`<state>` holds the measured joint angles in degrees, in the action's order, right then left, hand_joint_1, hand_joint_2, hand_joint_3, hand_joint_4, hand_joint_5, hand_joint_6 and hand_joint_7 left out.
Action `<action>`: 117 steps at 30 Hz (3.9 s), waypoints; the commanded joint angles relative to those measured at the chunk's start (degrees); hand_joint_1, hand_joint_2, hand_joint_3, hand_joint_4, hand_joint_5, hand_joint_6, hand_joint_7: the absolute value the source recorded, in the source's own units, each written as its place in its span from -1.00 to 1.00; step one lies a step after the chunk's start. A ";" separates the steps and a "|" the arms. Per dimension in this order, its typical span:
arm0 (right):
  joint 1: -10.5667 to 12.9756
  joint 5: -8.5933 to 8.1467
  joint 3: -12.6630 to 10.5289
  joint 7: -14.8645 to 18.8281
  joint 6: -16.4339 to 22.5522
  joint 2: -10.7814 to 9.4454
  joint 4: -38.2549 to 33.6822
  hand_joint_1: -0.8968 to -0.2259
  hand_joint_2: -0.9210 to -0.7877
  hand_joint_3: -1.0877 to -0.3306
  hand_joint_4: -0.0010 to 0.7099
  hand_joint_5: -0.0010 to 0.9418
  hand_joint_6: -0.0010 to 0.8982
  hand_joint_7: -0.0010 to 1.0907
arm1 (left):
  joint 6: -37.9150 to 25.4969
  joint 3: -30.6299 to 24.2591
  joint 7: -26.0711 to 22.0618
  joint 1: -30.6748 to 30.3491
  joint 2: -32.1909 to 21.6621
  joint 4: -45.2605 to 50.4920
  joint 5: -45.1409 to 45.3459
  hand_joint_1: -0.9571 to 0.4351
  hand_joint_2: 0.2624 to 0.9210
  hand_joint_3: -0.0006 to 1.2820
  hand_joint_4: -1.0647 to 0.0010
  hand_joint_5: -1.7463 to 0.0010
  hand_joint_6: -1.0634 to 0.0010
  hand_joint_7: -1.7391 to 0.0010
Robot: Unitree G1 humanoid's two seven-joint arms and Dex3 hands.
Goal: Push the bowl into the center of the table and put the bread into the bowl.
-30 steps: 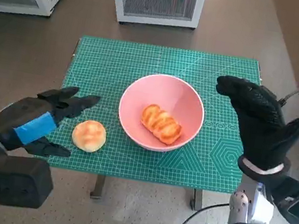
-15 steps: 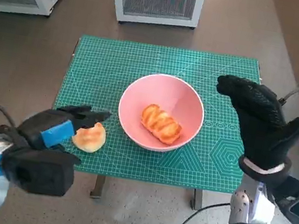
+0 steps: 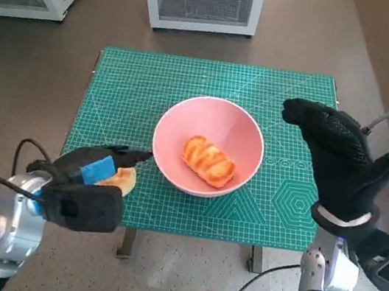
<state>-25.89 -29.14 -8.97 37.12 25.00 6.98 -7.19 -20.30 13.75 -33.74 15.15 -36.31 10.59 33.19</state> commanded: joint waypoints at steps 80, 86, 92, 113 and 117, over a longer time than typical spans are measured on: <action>0.96 -0.94 -1.32 2.67 0.69 0.24 -1.93 0.59 -1.00 0.62 0.81 -0.92 -0.72 0.23 | 12.77 5.89 5.37 31.78 11.43 -7.14 1.22 0.38 0.99 -0.96 -0.46 -0.25 -0.22 -0.29; 1.26 -0.92 -1.53 2.65 0.87 0.35 -1.63 0.59 -1.00 0.62 0.82 -0.92 -0.71 0.23 | 14.41 6.73 5.69 33.74 13.47 -13.77 0.47 0.38 1.00 -0.89 -0.37 -0.33 -0.11 -0.34; 1.31 -0.81 -1.57 2.43 0.98 0.33 -1.43 0.58 -1.00 0.63 0.82 -0.92 -0.71 0.22 | 12.77 7.85 5.41 33.83 14.50 -16.84 2.26 0.28 0.86 -0.78 0.11 0.35 0.29 0.21; 0.59 1.04 -0.94 0.40 1.99 -0.39 -1.64 0.59 -1.00 0.60 0.81 -0.94 -0.69 0.21 | 16.63 3.03 7.24 28.13 12.98 -14.48 -2.95 -0.21 0.97 -0.98 0.82 1.00 0.59 0.88; 0.17 1.23 -0.86 -0.01 2.06 -0.29 -1.93 0.58 -1.00 0.60 0.78 -0.95 -0.69 0.22 | 16.71 0.80 6.35 26.54 13.05 -12.89 -6.76 -0.21 0.97 -0.99 0.91 1.00 0.65 0.91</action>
<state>-25.83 -28.84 -10.00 37.71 27.24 6.68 -8.43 -4.11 16.35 -26.75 42.86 -22.82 -4.15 28.90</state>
